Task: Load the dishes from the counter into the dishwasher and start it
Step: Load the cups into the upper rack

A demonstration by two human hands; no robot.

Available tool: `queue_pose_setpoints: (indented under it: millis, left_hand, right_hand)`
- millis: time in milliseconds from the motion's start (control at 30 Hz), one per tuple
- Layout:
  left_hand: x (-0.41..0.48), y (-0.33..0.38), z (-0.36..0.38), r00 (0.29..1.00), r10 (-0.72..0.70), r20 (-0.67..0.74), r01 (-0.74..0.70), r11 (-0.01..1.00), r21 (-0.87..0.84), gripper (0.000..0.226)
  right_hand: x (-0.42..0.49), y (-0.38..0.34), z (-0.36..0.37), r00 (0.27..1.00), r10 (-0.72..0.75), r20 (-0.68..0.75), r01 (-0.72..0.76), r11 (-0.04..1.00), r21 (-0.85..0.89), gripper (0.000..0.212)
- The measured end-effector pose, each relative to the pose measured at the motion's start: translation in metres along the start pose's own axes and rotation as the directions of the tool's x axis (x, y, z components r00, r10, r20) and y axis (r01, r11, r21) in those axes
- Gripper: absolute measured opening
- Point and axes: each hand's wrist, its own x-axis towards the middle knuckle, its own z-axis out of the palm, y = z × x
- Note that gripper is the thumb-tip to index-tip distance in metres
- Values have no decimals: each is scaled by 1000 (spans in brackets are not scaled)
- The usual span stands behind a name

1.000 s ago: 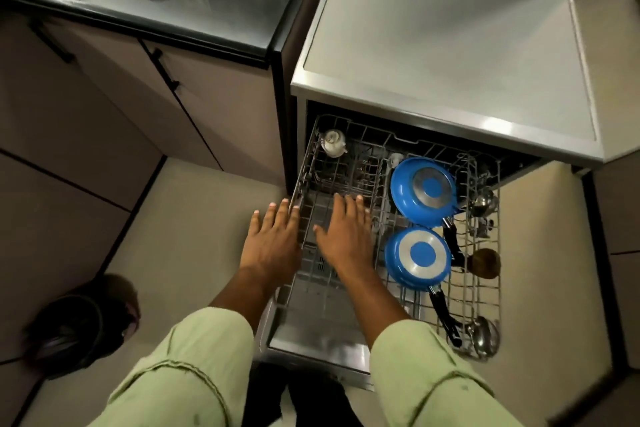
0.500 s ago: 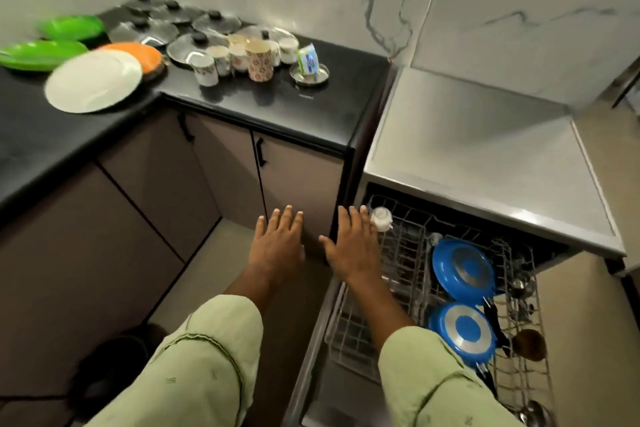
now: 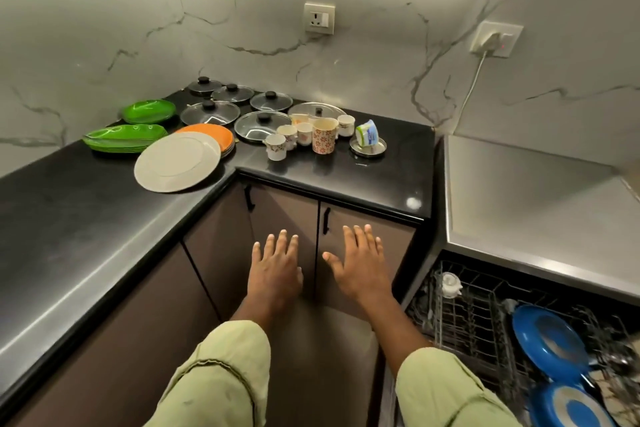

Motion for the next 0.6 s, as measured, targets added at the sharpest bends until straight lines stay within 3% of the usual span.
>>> queue_pose_setpoints:
  millis: [233,600]
  left_hand:
    - [32,-27,-7,1000,19,5,-19,1000,-19,69]
    - [136,-87,-14,995,-80,54,81,997,-18,72]
  right_hand:
    - [45,-30,18,1000,12,9,-13,999,39,74]
    - [174,-58,50,1000,-14,0,14,986,168,72]
